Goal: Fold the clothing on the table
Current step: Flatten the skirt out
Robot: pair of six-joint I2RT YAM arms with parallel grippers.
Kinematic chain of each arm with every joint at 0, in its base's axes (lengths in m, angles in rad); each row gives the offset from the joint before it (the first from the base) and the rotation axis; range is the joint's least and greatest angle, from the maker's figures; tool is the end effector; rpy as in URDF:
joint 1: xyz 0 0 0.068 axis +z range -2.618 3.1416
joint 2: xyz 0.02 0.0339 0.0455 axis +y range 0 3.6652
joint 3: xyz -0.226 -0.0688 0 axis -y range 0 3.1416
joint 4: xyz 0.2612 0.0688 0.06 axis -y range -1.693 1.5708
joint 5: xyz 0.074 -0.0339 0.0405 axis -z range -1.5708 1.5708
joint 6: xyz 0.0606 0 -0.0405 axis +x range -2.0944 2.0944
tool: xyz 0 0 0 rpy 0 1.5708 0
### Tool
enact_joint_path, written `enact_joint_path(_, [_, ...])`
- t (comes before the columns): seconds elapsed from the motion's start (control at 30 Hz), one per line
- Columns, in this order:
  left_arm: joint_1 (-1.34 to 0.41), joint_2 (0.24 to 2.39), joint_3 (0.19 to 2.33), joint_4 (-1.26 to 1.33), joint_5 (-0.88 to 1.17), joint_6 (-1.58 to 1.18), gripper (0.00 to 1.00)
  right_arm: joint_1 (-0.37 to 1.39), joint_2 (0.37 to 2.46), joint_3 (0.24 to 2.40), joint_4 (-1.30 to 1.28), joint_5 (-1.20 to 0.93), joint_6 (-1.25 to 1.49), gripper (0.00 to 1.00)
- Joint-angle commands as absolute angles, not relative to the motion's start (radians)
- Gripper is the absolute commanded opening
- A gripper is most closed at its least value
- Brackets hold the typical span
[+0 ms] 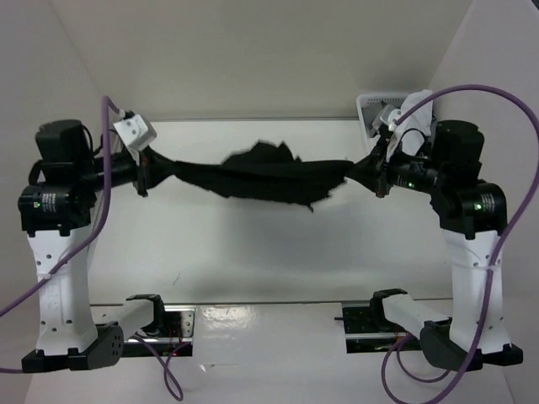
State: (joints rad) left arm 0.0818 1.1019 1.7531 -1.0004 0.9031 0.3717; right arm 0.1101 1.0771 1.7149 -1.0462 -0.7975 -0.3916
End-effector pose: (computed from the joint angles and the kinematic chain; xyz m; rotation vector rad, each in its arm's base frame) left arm 0.1973 -0.0316 0.4830 0.8266 1.6182 -0.5423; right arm 0.1878 0.0644 0.4700 -0.9428 1.6433 0.5934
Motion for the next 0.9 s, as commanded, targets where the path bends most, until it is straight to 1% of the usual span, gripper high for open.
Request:
enact_joint_path(0.0, [0.107,0.975,1.599,-1.052,0.873,0.478,0.0,0.025,1.056,1.616,-1.037,-0.816,-0.423,0.0])
enact_joint_path(0.1, [0.116,0.875,1.536,-1.092,0.873,0.5,0.0,-0.035,0.99,1.566,-1.06,-0.909,-0.445,0.0])
enact_joint_path(0.17, [0.126,0.833,1.536,-1.12,0.897,0.514,0.0,-0.066,0.968,1.566,-1.071,-0.959,-0.455,0.0])
enact_joint_path(0.27, [0.135,0.804,1.51,-1.111,0.927,0.514,0.0,-0.087,0.959,1.566,-1.071,-0.985,-0.44,0.0])
enact_joint_path(0.4, [0.135,0.817,1.415,-1.037,0.945,0.46,0.0,-0.087,0.983,1.523,-0.977,-0.974,-0.381,0.0])
enact_joint_path(0.43, [0.135,0.833,1.393,-1.026,0.945,0.451,0.02,-0.087,0.995,1.496,-0.959,-0.945,-0.361,0.0])
enact_joint_path(0.5, [0.126,0.842,1.323,-0.977,0.924,0.437,0.02,-0.087,1.009,1.462,-0.907,-0.917,-0.35,0.0])
enact_joint_path(0.63, [0.106,0.923,1.209,-0.856,0.801,0.359,0.02,-0.087,1.067,1.355,-0.789,-0.816,-0.272,0.0])
enact_joint_path(0.7, [0.106,0.987,1.177,-0.778,0.752,0.328,0.02,-0.075,1.1,1.335,-0.712,-0.718,-0.244,0.0])
enact_joint_path(0.83, [0.097,1.146,1.192,-0.713,0.669,0.284,0.02,-0.022,1.222,1.373,-0.641,-0.525,-0.198,0.0])
enact_joint_path(0.87, [0.097,1.176,1.233,-0.703,0.652,0.267,0.01,-0.006,1.285,1.391,-0.625,-0.421,-0.174,0.0])
